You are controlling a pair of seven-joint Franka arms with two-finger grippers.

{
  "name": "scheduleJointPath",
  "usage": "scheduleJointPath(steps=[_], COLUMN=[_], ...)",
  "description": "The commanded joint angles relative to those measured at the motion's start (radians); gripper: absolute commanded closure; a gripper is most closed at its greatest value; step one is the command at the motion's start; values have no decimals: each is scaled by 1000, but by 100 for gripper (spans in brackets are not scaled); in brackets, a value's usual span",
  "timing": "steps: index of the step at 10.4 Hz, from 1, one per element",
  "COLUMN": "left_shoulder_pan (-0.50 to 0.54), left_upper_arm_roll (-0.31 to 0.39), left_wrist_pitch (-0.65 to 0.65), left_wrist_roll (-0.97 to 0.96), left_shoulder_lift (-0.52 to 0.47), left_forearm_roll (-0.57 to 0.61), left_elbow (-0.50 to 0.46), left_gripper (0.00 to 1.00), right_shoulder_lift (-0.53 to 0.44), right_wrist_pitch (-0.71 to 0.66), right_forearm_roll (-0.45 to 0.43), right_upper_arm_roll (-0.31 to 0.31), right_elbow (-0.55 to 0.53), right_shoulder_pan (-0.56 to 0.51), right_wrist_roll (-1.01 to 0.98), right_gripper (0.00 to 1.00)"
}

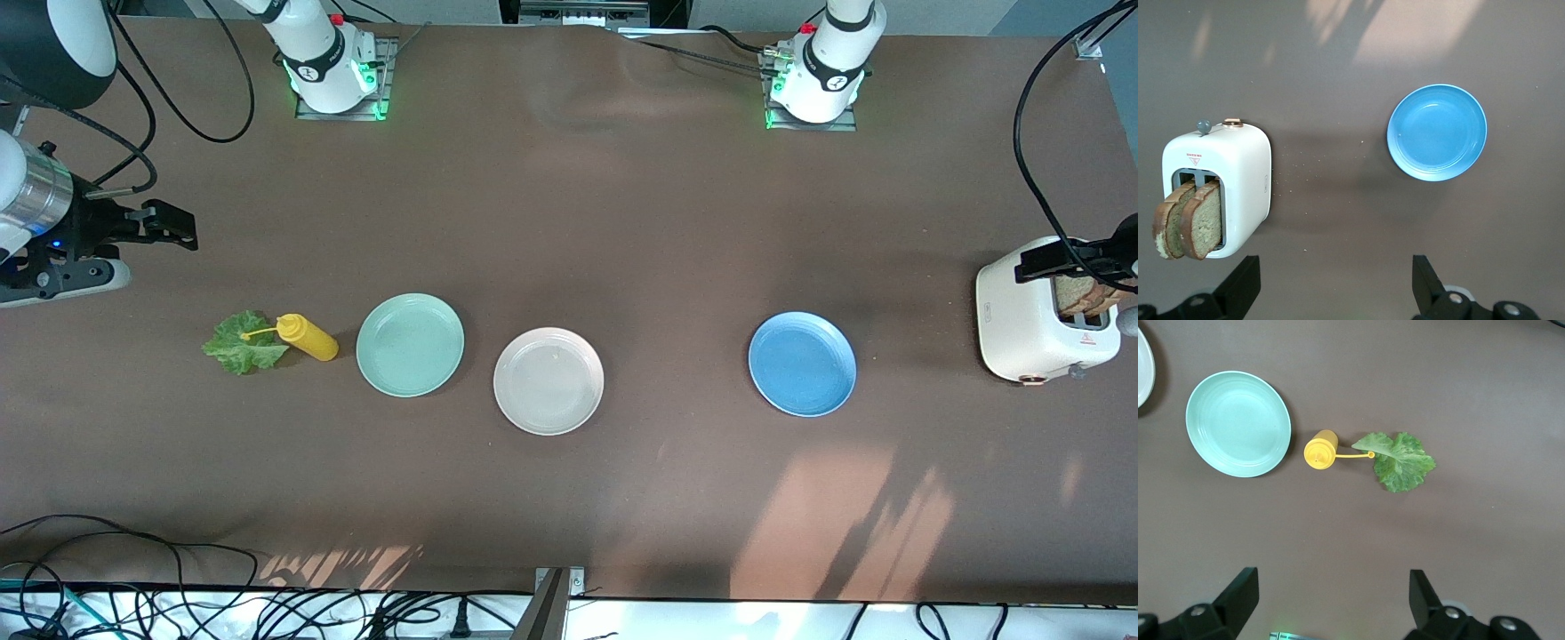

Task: Make sandwich on beige plate with both arms

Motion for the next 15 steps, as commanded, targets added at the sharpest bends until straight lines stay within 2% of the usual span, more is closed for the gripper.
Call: scheduleJointPath(steps=[1, 15], left_shoulder_pan=[-5, -11], left_upper_arm_roll=[-4, -9], left_wrist_pitch=[-10, -7], left_wrist_roll=[-10, -10], left_shoulder_lift=[-1, 8], left_forearm_roll=[32, 37], left_elbow=[-11, -21], left_gripper=[0, 0], right_shoulder_lift=[-17, -17], right_wrist_pitch=[7, 1], right_forearm_roll=[21, 21], right_upper_arm_roll=[2, 2], right_elbow=[-19, -19], right_shoulder_pan=[-5, -5], right_wrist_roll=[10, 10], right_gripper=[0, 0])
